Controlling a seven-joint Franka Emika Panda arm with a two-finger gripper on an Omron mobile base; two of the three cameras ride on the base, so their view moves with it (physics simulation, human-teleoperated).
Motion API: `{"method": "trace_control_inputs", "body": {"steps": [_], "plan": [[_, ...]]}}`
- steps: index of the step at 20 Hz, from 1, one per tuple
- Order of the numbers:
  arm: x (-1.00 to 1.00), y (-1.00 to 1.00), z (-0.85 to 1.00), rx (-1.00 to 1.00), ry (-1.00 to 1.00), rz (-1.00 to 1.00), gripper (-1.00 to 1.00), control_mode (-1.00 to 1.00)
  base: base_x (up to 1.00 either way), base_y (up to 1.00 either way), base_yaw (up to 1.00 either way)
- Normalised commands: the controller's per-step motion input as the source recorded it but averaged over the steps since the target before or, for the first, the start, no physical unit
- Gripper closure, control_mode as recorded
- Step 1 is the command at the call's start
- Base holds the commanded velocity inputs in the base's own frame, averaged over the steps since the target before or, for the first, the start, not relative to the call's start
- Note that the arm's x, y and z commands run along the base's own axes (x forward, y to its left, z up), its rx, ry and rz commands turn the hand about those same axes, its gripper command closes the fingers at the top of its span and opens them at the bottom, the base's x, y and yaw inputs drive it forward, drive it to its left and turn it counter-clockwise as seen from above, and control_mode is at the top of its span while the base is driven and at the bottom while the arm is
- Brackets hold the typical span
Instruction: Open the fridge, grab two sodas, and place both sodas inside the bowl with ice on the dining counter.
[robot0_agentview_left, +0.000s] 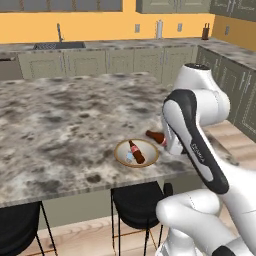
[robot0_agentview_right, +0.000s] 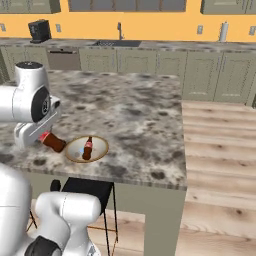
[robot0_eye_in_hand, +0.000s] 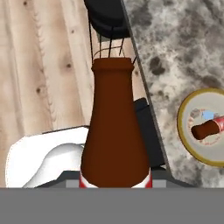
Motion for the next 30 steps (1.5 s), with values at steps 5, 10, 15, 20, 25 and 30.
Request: {"method": "trace_control_inputs", "body": {"steps": [5,10,15,20,25,30], "plan": [[0.48,0.0,-0.53,-0.07,0.0,0.25,1.0,-1.0,0.0,0.0,0.0],[0.5,0.0,-0.4,-0.06,0.0,0.13,1.0,-1.0,0.0,0.0,0.0],[0.54,0.0,-0.35,-0.01,0.0,0.05,1.0,-1.0,0.0,0.0,0.0],[0.6,0.0,-0.35,-0.01,0.0,0.01,1.0,-1.0,0.0,0.0,0.0],[0.59,0.0,-0.41,-0.03,0.03,0.0,1.0,-1.0,0.0,0.0,0.0],[0.44,0.08,-0.4,-0.05,0.03,0.0,1.0,-1.0,0.0,0.0,0.0]]}}
